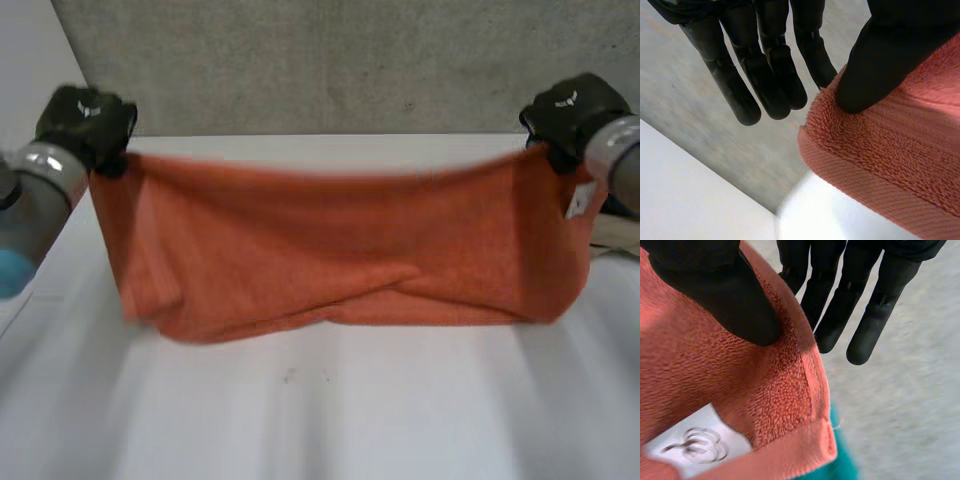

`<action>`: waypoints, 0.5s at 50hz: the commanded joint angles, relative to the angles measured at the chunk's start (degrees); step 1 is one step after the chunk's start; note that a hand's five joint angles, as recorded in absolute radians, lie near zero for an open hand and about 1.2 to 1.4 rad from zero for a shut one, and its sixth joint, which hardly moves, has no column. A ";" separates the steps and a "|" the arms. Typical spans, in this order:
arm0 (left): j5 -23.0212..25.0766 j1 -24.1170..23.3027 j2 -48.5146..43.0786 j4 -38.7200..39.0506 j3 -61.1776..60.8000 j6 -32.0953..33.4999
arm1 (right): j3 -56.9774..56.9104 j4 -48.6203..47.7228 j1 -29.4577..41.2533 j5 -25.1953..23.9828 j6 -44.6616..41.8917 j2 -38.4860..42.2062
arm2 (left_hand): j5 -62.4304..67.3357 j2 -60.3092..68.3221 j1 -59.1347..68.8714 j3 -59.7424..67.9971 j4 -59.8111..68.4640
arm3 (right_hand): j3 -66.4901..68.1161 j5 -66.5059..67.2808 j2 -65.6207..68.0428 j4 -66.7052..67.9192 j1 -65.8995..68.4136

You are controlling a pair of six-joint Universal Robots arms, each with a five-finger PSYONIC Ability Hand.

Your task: Fold the laundry.

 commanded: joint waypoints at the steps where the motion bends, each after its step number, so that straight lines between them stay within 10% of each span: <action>1: -0.29 -1.01 -8.11 15.93 21.02 0.62 | -7.73 -32.16 4.22 5.27 0.94 5.12 | 14.49 11.36 15.10 11.60 11.21 | 12.23 11.94 12.91 11.46 16.19; 6: -2.74 -0.75 -8.81 31.39 27.19 -0.86 | -7.55 -55.22 6.77 5.71 4.20 4.24 | 14.49 11.36 15.10 11.60 11.21 | 12.23 11.94 12.91 11.46 16.19; 25: 1.20 0.31 -9.08 27.56 -6.26 -4.04 | 8.69 -39.08 6.51 -0.70 7.19 8.80 | 14.49 11.36 15.10 11.60 11.21 | 12.23 11.94 12.91 11.46 16.19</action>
